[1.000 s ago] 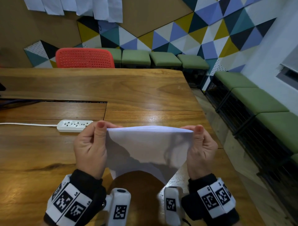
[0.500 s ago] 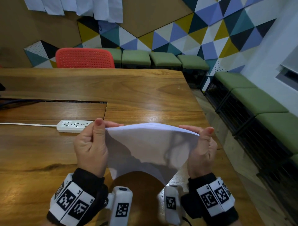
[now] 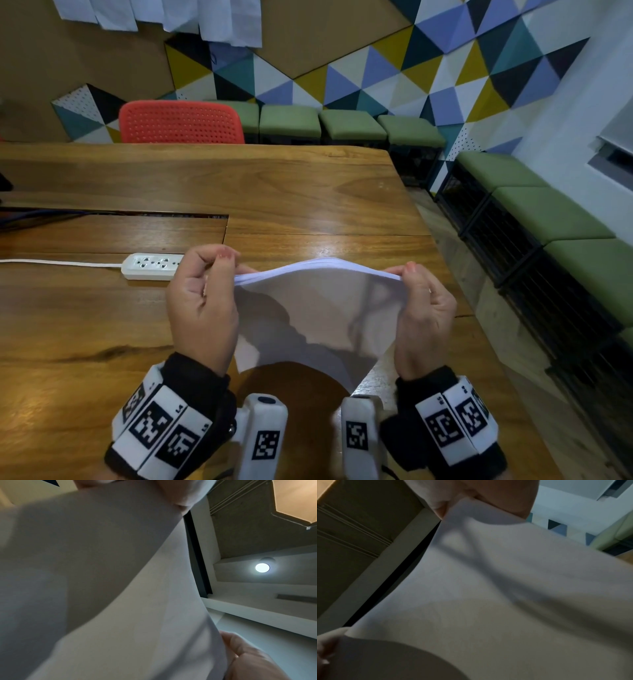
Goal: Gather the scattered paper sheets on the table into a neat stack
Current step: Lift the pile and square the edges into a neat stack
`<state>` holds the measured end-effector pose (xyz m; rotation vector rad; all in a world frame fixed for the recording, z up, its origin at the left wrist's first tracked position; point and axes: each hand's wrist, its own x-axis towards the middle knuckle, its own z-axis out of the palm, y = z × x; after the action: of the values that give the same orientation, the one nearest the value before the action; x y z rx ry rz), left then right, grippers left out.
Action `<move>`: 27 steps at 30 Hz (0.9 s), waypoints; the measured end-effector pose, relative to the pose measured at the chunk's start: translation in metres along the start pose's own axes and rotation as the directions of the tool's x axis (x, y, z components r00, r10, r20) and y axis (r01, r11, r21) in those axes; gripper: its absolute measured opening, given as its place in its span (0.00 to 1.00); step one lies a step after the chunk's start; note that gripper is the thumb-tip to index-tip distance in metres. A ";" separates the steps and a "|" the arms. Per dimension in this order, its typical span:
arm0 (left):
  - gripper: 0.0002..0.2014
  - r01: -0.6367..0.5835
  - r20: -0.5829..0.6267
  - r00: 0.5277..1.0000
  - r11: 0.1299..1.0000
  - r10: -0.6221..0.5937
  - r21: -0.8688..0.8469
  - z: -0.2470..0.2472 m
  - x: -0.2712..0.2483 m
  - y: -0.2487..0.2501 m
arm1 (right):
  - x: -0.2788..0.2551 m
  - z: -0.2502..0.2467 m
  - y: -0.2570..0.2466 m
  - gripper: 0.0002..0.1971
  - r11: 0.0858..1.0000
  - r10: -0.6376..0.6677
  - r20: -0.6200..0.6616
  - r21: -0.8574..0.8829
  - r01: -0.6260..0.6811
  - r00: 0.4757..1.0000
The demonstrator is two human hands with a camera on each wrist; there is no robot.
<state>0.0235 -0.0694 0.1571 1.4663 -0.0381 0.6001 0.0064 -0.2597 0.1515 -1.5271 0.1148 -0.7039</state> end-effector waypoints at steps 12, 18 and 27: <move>0.22 0.072 0.400 0.914 0.997 -0.065 -0.001 -0.016 -0.003 -0.009 | -0.011 -0.011 0.016 0.15 0.999 0.044 0.222 -0.016 -0.041 0.974; 0.14 0.177 0.405 0.853 0.912 -0.329 0.370 -0.031 -0.024 -0.062 | -0.034 -0.029 0.085 0.19 0.925 0.280 0.290 -0.337 -0.176 0.915; 0.20 0.199 0.267 0.776 0.623 -0.572 0.756 -0.053 -0.056 -0.129 | -0.063 -0.037 0.128 0.13 0.688 0.485 0.234 -0.697 -0.202 0.842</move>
<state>0.0105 -0.0383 0.0108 2.2655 0.1423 -0.2039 -0.0177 -0.2759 0.0069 -2.2172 0.3654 0.0119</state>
